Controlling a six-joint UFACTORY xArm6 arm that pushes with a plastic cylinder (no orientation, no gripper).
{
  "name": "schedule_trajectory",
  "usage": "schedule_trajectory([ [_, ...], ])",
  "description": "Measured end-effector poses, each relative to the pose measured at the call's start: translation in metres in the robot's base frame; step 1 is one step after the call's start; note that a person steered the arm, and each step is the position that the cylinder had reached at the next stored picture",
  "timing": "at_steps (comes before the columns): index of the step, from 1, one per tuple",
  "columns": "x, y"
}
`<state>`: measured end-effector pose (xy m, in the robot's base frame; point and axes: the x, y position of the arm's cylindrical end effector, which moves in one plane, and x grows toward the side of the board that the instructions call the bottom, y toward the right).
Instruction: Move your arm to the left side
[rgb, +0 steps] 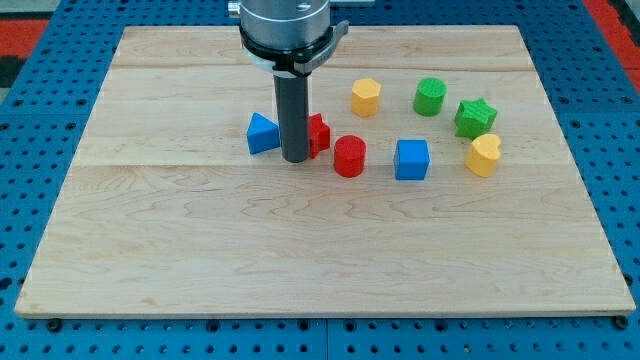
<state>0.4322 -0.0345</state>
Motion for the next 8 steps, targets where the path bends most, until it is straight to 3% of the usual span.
schedule_trajectory([
  [2,0.013,-0.068],
  [5,-0.011,-0.172],
  [7,-0.048,-0.202],
  [8,-0.024,-0.203],
])
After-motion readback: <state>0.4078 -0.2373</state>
